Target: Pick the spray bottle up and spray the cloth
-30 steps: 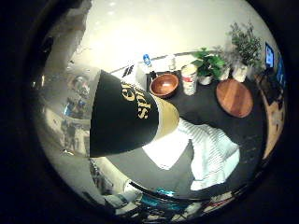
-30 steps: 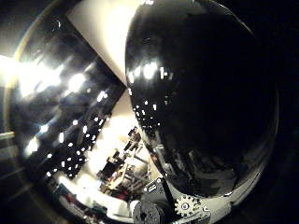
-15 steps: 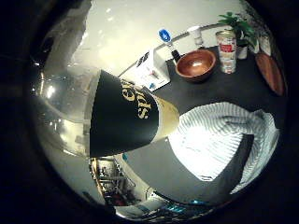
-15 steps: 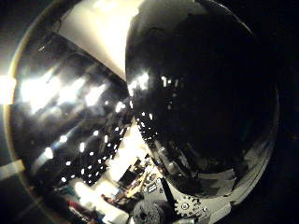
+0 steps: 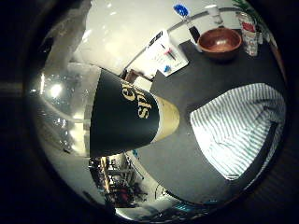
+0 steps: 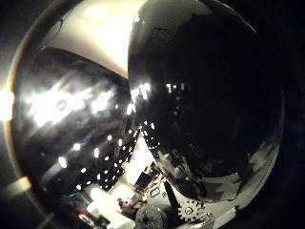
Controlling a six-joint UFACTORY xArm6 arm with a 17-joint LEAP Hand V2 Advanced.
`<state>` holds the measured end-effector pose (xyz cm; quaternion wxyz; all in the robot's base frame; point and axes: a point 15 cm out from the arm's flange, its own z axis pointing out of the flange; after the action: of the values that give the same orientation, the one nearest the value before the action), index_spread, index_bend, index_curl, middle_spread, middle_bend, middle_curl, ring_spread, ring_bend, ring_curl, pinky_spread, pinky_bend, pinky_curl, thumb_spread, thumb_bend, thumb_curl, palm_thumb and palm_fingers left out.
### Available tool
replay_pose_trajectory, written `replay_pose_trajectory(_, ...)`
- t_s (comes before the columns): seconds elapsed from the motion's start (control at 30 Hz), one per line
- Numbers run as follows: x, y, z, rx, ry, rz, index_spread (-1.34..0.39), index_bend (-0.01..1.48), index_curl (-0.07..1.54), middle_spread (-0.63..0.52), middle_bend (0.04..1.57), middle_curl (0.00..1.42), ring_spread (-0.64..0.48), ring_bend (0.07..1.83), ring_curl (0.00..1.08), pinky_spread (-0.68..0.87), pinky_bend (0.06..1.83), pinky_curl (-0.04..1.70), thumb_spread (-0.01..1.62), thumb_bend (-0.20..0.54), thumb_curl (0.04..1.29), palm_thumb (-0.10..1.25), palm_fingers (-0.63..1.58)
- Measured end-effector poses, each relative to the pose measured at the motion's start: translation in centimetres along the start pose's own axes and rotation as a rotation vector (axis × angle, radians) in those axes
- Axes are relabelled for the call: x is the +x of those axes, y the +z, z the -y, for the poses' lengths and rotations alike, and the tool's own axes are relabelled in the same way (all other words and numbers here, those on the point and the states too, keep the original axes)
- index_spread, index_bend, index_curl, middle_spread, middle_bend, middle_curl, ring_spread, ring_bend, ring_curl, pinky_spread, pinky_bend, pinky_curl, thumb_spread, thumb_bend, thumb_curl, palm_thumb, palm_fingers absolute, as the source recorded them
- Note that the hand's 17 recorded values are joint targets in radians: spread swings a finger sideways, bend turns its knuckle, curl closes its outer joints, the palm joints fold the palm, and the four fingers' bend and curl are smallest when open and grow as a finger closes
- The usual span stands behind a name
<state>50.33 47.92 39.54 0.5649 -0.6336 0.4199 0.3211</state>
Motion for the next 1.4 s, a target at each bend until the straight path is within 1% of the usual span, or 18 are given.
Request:
replay_pose_trajectory(0.3, 3.1, 1.8, -2.2, -0.040, 0.020, -0.019, -0.25, 1.09, 0.84, -0.15, 1.33, 0.74, -0.22, 1.33, 0.77, -0.28, 1.06, 1.25, 1.22, -0.012, 0.58, 0.84, 1.11)
replay_pose_trajectory(0.77, 5.1, 3.5, -4.7, -0.089, 0.039, -0.030, -0.25, 1.10, 0.84, -0.14, 1.33, 0.74, -0.22, 1.33, 0.77, -0.27, 1.06, 1.24, 1.21, -0.015, 0.58, 0.84, 1.11)
replay_pose_trajectory(0.9, 4.9, 3.8, -5.3, -0.109, 0.033, -0.030, -0.25, 1.07, 0.83, -0.13, 1.32, 0.73, -0.22, 1.31, 0.76, -0.27, 1.03, 1.21, 1.20, -0.018, 0.58, 0.81, 1.11)
replay_pose_trajectory(0.97, 4.7, 4.0, -5.6, -0.121, 0.034, -0.019, -0.25, 0.98, 0.81, -0.13, 1.28, 0.71, -0.22, 1.29, 0.73, -0.29, 0.98, 1.16, 1.17, -0.023, 0.58, 0.79, 1.07)
replay_pose_trajectory(1.0, 4.6, 4.1, -5.9, -0.130, 0.035, -0.012, -0.26, 0.90, 0.80, -0.12, 1.26, 0.70, -0.21, 1.27, 0.71, -0.31, 0.95, 1.12, 1.15, -0.023, 0.58, 0.78, 1.03)
replay_pose_trajectory(1.03, 4.5, 4.1, -6.2, -0.142, 0.034, -0.007, -0.27, 0.83, 0.81, -0.12, 1.23, 0.69, -0.20, 1.28, 0.71, -0.32, 0.93, 1.11, 1.13, -0.024, 0.58, 0.77, 0.93)
replay_pose_trajectory(1.07, 4.4, 4.2, -6.6, -0.162, 0.029, -0.004, -0.27, 0.74, 0.80, -0.12, 1.20, 0.69, -0.19, 1.27, 0.70, -0.34, 0.93, 1.09, 1.11, -0.026, 0.58, 0.76, 0.82)
replay_pose_trajectory(1.1, 4.3, 4.2, -7.0, -0.183, 0.022, -0.003, -0.28, 0.66, 0.79, -0.12, 1.17, 0.68, -0.19, 1.26, 0.69, -0.35, 0.89, 1.07, 1.11, -0.027, 0.57, 0.75, 0.69)
replay_pose_trajectory(1.13, 4.3, 4.2, -7.4, -0.204, 0.018, -0.006, -0.29, 0.61, 0.78, -0.12, 1.16, 0.68, -0.19, 1.25, 0.68, -0.36, 0.86, 1.05, 1.12, -0.023, 0.56, 0.74, 0.64)
replay_pose_trajectory(1.17, 4.3, 4.2, -7.9, -0.226, 0.017, -0.011, -0.30, 0.57, 0.77, -0.11, 1.13, 0.67, -0.18, 1.22, 0.67, -0.35, 0.81, 1.05, 1.13, -0.025, 0.55, 0.72, 0.53)
replay_pose_trajectory(1.2, 4.4, 4.1, -8.3, -0.247, 0.020, -0.018, -0.30, 0.55, 0.77, -0.11, 1.13, 0.67, -0.17, 1.20, 0.66, -0.34, 0.78, 1.04, 1.15, -0.022, 0.53, 0.71, 0.46)
replay_pose_trajectory(1.23, 4.6, 4.0, -8.6, -0.265, 0.019, -0.026, -0.29, 0.54, 0.76, -0.10, 1.04, 0.64, -0.13, 1.11, 0.64, -0.28, 0.69, 1.03, 1.17, -0.028, 0.51, 0.68, 0.22)
replay_pose_trajectory(1.27, 4.7, 3.9, -9.1, -0.291, 0.017, -0.033, -0.29, 0.52, 0.73, -0.08, 0.97, 0.62, -0.09, 1.02, 0.60, -0.22, 0.66, 1.00, 1.17, -0.028, 0.49, 0.65, 0.12)
replay_pose_trajectory(1.33, 4.9, 3.6, -10.0, -0.344, 0.009, -0.050, -0.26, 0.47, 0.66, -0.03, 0.81, 0.54, -0.01, 0.86, 0.52, -0.05, 0.58, 0.93, 1.18, -0.031, 0.46, 0.61, -0.03)
replay_pose_trajectory(1.37, 5.2, 3.3, -10.6, -0.375, 0.010, -0.063, -0.25, 0.44, 0.62, -0.01, 0.74, 0.51, 0.03, 0.79, 0.49, 0.03, 0.55, 0.89, 1.18, -0.029, 0.44, 0.60, -0.06)
replay_pose_trajectory(1.4, 5.4, 3.1, -11.2, -0.400, 0.017, -0.072, -0.25, 0.38, 0.58, 0.03, 0.64, 0.46, 0.08, 0.68, 0.43, 0.14, 0.49, 0.83, 1.17, -0.027, 0.42, 0.58, -0.08)
